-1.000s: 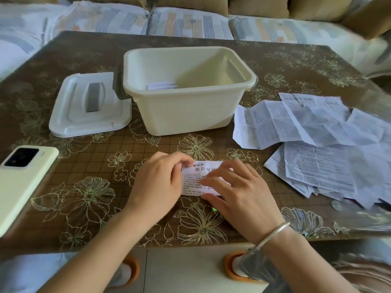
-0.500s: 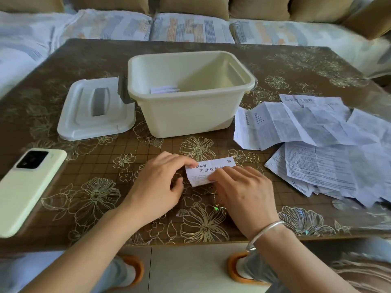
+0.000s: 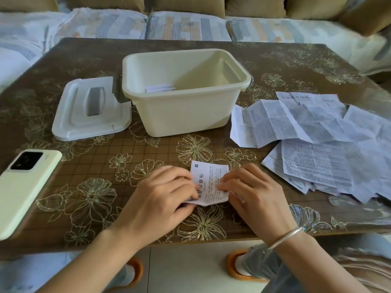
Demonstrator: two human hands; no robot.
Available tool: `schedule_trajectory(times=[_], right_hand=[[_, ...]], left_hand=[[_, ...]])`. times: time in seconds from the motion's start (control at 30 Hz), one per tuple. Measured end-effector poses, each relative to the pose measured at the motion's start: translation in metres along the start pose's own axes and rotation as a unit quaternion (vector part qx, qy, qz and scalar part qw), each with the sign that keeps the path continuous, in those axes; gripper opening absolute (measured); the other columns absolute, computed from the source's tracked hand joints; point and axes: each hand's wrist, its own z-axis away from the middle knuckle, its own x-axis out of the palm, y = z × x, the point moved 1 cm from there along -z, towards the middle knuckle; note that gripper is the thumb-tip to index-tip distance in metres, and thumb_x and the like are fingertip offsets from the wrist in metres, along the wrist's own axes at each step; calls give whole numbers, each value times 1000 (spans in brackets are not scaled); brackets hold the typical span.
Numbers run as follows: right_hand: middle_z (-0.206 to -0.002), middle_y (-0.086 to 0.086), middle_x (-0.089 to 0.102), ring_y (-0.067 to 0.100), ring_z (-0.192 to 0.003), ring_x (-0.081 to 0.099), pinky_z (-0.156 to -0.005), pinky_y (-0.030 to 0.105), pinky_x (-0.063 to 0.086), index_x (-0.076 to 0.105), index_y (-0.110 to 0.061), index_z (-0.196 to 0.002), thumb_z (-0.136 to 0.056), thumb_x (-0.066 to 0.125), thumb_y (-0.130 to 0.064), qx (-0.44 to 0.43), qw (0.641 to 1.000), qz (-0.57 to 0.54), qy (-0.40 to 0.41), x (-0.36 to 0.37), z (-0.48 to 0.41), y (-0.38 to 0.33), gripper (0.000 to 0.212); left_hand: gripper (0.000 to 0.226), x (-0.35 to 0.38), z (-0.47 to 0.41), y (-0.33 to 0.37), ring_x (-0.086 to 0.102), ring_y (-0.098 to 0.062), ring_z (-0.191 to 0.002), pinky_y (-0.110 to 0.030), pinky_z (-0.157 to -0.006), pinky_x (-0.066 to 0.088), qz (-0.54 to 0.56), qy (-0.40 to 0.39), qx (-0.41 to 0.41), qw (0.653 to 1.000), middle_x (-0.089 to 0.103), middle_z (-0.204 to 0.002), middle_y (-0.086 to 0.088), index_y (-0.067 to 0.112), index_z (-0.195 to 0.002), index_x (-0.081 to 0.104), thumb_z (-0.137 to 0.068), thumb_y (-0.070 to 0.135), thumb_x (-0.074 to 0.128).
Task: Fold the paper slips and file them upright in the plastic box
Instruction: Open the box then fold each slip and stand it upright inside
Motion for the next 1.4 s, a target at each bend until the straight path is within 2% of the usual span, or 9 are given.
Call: schedule_trajectory(times=[0.2,0.53,0.63,0.77,0.9,1.07,1.2,1.3,1.4], right_hand=[[-84,-3,65,21,-84,61,-64,32,53,76,-15,-89,-91,54,-17,21,999,-45,18,4,8,1,21],[-90,-8,68,14,-90,63,-67,31,55,77,-21,-94,-89,60,-24,22,997,-80,1,2,11,8,18],[-93,-14,67,6,-92,62,-69,28,55,74,-25,-98,-88,59,-39,69,993,-90,-16,-5,12,4,22],[-85,-21,62,2,-75,63,-57,29,54,64,-29,-94,-85,58,-52,188,973,-132,38,-5,12,-4,26],[-73,-22,60,8,-75,56,-57,32,48,65,-30,-92,-82,62,-45,259,958,-104,72,5,2,-12,18],[-70,-17,60,14,-77,49,-64,32,42,66,-25,-93,-83,72,-30,278,957,-43,72,15,-3,-17,13],[-73,-14,59,16,-81,49,-67,33,44,67,-23,-97,-83,74,-24,266,961,-16,73,16,0,-20,16],[-79,-11,59,18,-83,49,-71,36,44,66,-24,-100,-84,71,-26,267,962,0,58,17,1,-19,18],[-90,-5,59,21,-88,47,-74,38,43,66,-25,-108,-86,63,-33,275,960,28,33,17,0,-17,24]], left_hand=[[8,2,2,3,64,-9,-87,-31,-82,49,25,48,-36,998,70,-88,7,15,-84,74,-85,20,69],[8,4,1,-1,62,-9,-93,-32,-82,48,34,27,-50,998,70,-88,12,19,-87,74,-83,23,68],[12,4,-1,1,61,-7,-86,-29,-78,48,48,45,-83,994,65,-85,8,18,-85,74,-84,28,67],[26,10,-5,8,56,-9,-80,-26,-69,48,72,41,-171,982,58,-84,8,19,-84,71,-85,43,61],[31,16,-10,10,53,-11,-79,-24,-69,41,39,38,-264,963,55,-81,11,22,-94,69,-80,48,62],[49,18,-14,14,54,-9,-79,-27,-83,37,22,41,-279,959,52,-73,21,19,-116,62,-73,41,70],[52,18,-14,15,52,-9,-79,-26,-80,37,9,47,-276,960,52,-74,20,17,-119,61,-74,41,70],[53,18,-14,15,51,-10,-87,-27,-80,41,7,47,-273,961,59,-83,16,18,-122,60,-75,41,69],[47,18,-15,15,50,-16,-108,-28,-88,44,-20,39,-260,965,61,-115,3,19,-118,64,-76,38,70]])
